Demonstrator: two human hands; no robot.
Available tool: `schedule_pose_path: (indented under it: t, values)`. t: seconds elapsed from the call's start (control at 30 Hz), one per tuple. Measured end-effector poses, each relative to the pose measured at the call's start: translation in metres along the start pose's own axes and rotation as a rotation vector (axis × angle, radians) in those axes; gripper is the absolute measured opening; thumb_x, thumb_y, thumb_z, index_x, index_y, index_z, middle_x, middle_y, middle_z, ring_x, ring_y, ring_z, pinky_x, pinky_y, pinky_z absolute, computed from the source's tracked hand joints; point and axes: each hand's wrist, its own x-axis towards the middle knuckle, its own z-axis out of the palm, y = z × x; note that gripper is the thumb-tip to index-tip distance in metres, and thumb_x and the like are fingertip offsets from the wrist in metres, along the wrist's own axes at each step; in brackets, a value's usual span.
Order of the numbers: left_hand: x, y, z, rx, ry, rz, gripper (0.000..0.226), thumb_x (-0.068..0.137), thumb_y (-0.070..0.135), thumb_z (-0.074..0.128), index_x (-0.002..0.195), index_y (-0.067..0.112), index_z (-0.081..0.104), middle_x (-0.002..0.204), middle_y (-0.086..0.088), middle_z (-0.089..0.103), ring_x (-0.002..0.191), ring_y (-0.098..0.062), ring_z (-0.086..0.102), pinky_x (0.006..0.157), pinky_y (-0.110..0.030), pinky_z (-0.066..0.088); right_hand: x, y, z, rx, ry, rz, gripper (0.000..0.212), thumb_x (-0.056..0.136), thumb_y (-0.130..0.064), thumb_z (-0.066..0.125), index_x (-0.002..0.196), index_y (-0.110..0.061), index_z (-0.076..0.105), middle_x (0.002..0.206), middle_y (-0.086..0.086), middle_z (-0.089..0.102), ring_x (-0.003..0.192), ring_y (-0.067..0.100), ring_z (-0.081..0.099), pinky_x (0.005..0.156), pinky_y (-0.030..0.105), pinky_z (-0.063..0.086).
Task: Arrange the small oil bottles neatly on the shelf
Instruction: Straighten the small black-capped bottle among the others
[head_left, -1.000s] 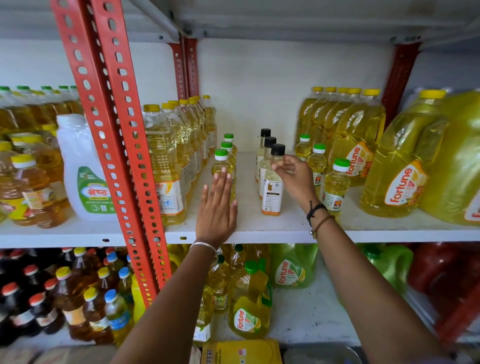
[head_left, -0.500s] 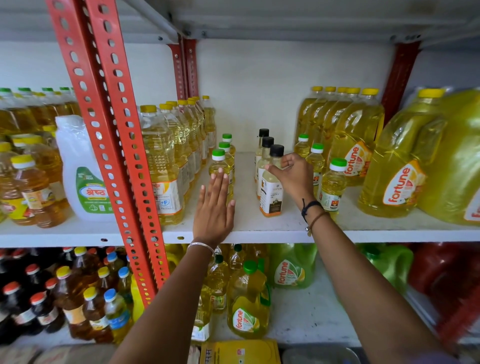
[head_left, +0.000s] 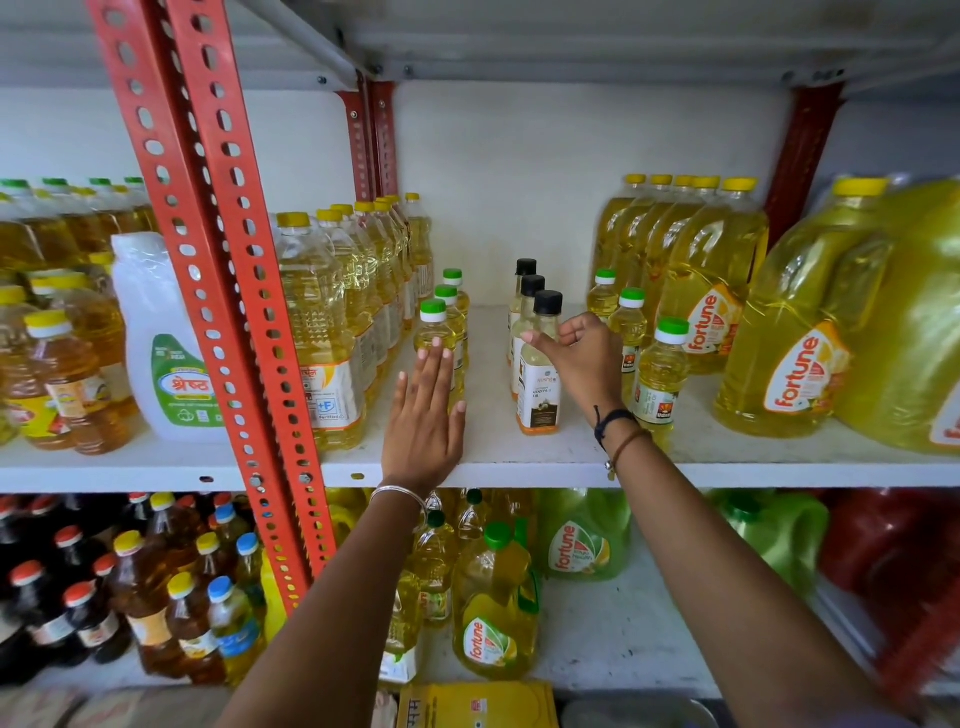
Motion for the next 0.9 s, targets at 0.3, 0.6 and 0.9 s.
schedule_pose_path:
  t: [0.3, 0.6, 0.9]
  values:
    - [0.0003, 0.0, 0.0003, -0.002, 0.008, -0.004, 0.059, 0.099, 0.034, 0.025, 0.152, 0.008, 0.016, 0.159, -0.006, 0.009, 0.148, -0.014, 0.0, 0.119, -0.032, -0.005, -0.0009, 0.0012, 0.0023, 0.078, -0.098, -0.004, 0.032, 0.078, -0.036, 0.072, 0.1, -0.013, 0.066, 0.1, 0.005, 0.07, 0.09, 0.019, 0.064, 0.078, 0.034, 0.053]
    - [0.0003, 0.0, 0.0001, 0.003, 0.009, 0.001, 0.06, 0.099, 0.033, 0.025, 0.152, 0.007, 0.017, 0.159, -0.006, 0.01, 0.148, -0.015, 0.001, 0.119, -0.033, -0.004, -0.004, 0.0005, 0.0025, 0.093, -0.06, -0.014, 0.034, 0.074, -0.041, 0.075, 0.095, -0.015, 0.067, 0.089, -0.001, 0.067, 0.083, 0.014, 0.061, 0.066, 0.023, 0.044]
    - [-0.0004, 0.0002, -0.0002, -0.011, 0.01, 0.0, 0.059, 0.099, 0.034, 0.024, 0.152, 0.007, 0.017, 0.159, -0.006, 0.01, 0.148, -0.015, 0.002, 0.119, -0.034, -0.002, -0.0076, -0.0038, -0.0013, 0.081, -0.099, -0.045, 0.029, 0.079, -0.035, 0.072, 0.098, -0.014, 0.07, 0.096, 0.008, 0.073, 0.089, 0.022, 0.067, 0.079, 0.037, 0.056]
